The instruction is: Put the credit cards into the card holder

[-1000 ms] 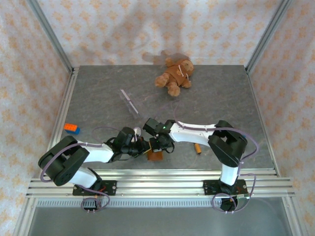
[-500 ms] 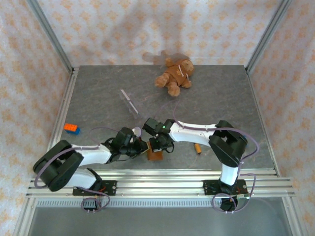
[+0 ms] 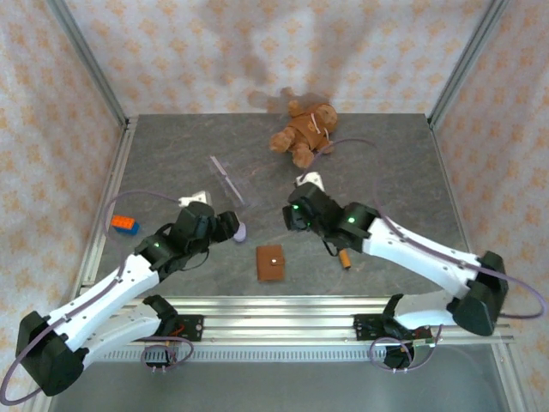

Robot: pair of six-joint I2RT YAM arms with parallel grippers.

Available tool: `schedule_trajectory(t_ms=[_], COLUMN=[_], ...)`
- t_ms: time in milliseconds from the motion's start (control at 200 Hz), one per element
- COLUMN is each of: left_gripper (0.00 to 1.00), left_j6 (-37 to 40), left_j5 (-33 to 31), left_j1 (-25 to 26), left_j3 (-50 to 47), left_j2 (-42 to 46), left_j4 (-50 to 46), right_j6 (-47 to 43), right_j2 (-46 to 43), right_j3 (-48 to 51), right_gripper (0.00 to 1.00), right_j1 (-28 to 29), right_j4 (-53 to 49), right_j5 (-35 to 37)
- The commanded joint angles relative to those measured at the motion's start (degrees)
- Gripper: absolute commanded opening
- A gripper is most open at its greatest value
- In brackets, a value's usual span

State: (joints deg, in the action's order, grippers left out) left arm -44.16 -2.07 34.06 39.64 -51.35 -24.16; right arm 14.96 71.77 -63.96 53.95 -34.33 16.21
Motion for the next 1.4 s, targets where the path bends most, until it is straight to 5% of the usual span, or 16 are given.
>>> schedule_trajectory(t_ms=[0, 85, 145, 195, 330, 421, 521, 851, 1016, 1152, 1257, 1337, 1397], left_gripper=[0.56, 0.68, 0.80, 0.99, 0.99, 0.99, 0.99, 1.00, 1.00, 1.00, 1.00, 1.00, 1.00], left_j6=[15.3, 23.5, 27.2, 30.5, 46.0, 55.6, 64.7, 57.1, 57.2, 53.3, 48.4, 47.1, 47.1], left_j5=[-15.4, -21.3, -26.8, -30.3, -33.0, -33.2, -32.8, -16.5, -11.4, -6.2, -3.8, 0.0, 0.4], left_j1=[-0.4, -0.5, -0.6, -0.6, -0.6, -0.7, -1.8, -18.0, -23.6, -26.3, -30.2, -32.8, -32.9], left_j3=[6.2, 8.9, 9.5, 9.2, 0.7, -9.9, -22.7, -29.7, -29.7, -24.0, -26.9, -27.7, -27.5], left_j2=[-0.1, -1.3, -1.6, -1.3, 2.2, 4.3, 2.8, -13.9, -23.7, -22.8, -31.0, -38.6, -38.5], left_j4=[-9.2, -8.2, -6.5, -4.3, 11.7, 29.5, 53.4, 72.6, 86.2, 73.1, 88.5, 98.5, 97.3], right_j6=[-6.9, -6.2, -3.1, 0.3, -7.1, -16.3, -15.4, -28.8, -23.4, -20.3, -18.7, -18.4, -18.5], right_j2=[-2.6, -2.9, -3.6, -6.5, -15.6, -19.1, -19.1, -2.7, 1.9, 8.8, 17.3, 13.6, 16.7], right_j3=[4.2, 6.4, 7.5, 9.4, 23.3, 33.8, 38.3, 48.3, 47.4, 45.5, 47.7, 45.1, 43.7], right_gripper=[0.93, 1.00, 1.00, 1.00, 1.00, 1.00, 1.00, 1.00, 1.00, 1.00, 1.00, 0.99, 0.99], right_j1=[-0.5, -2.0, -5.4, -9.2, -18.7, -23.1, -29.7, -35.3, -44.2, -49.5, -50.9, -50.9, -50.9], right_j4=[6.4, 9.6, 9.5, 9.7, 26.8, 41.7, 43.8, 73.2, 79.8, 83.6, 97.1, 85.9, 88.0], right_j5=[25.0, 39.9, 42.1, 38.5, 27.4, 21.9, 16.5, 7.7, -6.2, -12.1, -11.8, -11.5, -10.7])
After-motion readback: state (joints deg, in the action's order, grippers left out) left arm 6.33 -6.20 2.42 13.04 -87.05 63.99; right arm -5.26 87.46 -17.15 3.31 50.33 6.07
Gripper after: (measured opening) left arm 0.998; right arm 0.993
